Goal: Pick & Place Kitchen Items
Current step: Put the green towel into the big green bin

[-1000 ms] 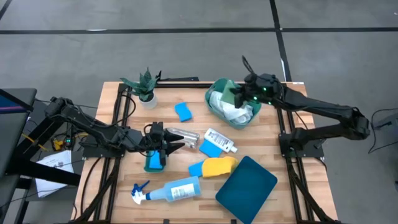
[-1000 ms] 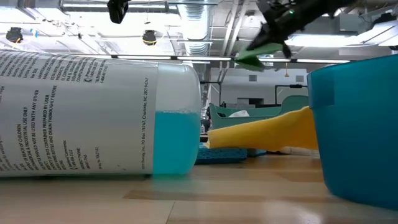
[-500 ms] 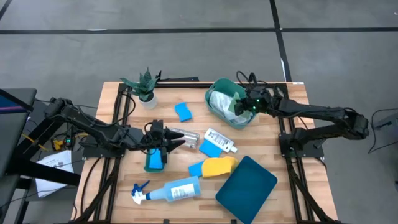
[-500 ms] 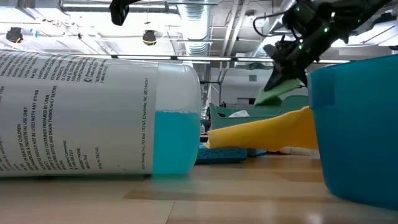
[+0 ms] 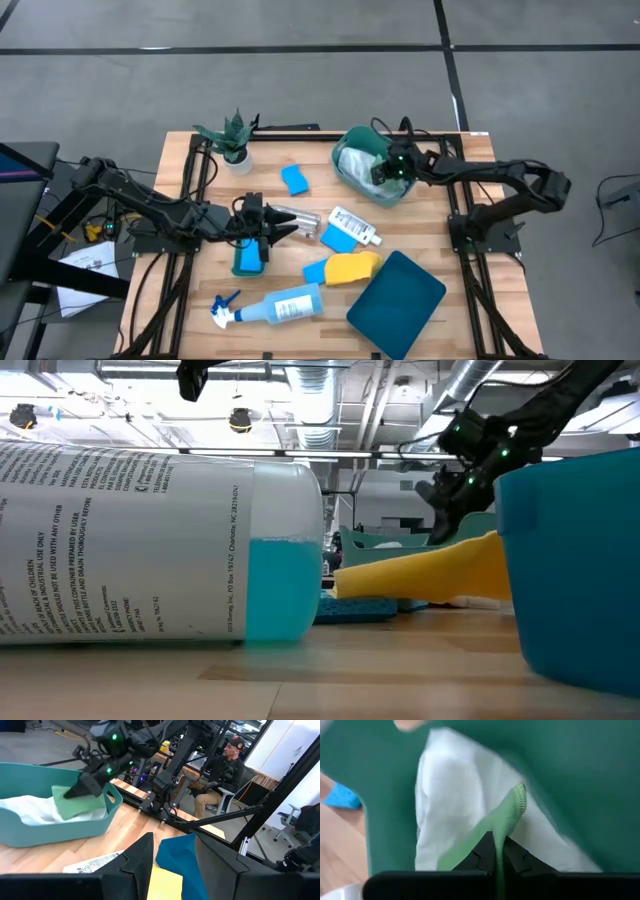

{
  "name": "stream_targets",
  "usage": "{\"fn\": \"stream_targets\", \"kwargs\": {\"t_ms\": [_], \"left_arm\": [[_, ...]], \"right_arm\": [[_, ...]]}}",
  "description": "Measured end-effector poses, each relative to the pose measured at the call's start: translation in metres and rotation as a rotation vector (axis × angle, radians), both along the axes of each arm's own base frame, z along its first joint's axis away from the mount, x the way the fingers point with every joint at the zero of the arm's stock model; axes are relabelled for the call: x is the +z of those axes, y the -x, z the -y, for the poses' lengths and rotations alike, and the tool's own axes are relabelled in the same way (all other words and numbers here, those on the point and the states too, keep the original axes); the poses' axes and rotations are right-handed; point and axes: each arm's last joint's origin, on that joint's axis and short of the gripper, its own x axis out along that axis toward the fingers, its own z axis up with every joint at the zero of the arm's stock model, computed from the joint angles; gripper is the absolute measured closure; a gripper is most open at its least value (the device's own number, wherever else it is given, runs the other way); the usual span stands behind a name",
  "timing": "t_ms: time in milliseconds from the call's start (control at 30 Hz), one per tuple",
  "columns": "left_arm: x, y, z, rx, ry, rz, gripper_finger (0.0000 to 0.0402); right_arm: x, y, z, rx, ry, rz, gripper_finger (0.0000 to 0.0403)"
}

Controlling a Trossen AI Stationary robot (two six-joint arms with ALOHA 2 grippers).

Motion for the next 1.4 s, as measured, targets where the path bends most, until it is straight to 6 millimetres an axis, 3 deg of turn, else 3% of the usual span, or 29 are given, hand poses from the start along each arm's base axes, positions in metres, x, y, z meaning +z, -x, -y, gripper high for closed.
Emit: {"fn": "stream_targets", "kwargs": {"t_ms": [167, 500, 1000, 1400], "left_arm": [[0.0, 0.0, 0.0, 0.0, 0.002, 0.0, 0.0262], [0.0, 0.0, 0.0, 0.0, 0.002, 0.0, 0.0262], [0.0, 0.0, 0.0, 0.0, 0.002, 0.0, 0.0262], [0.0, 0.0, 0.0, 0.0, 0.002, 0.0, 0.0262]], "right_arm": [[-0.012, -0.007, -0.001, 0.023, -0.024, -0.028, 0.0403], [-0.012, -0.009, -0.002, 0.029, -0.018, -0.019, 0.0397], [-0.008, -0.014, -0.001, 0.014, -0.018, 0.063, 0.0322], [-0.003, -0.018, -0.005, 0.036, -0.031, 0.129, 0.029]]}}
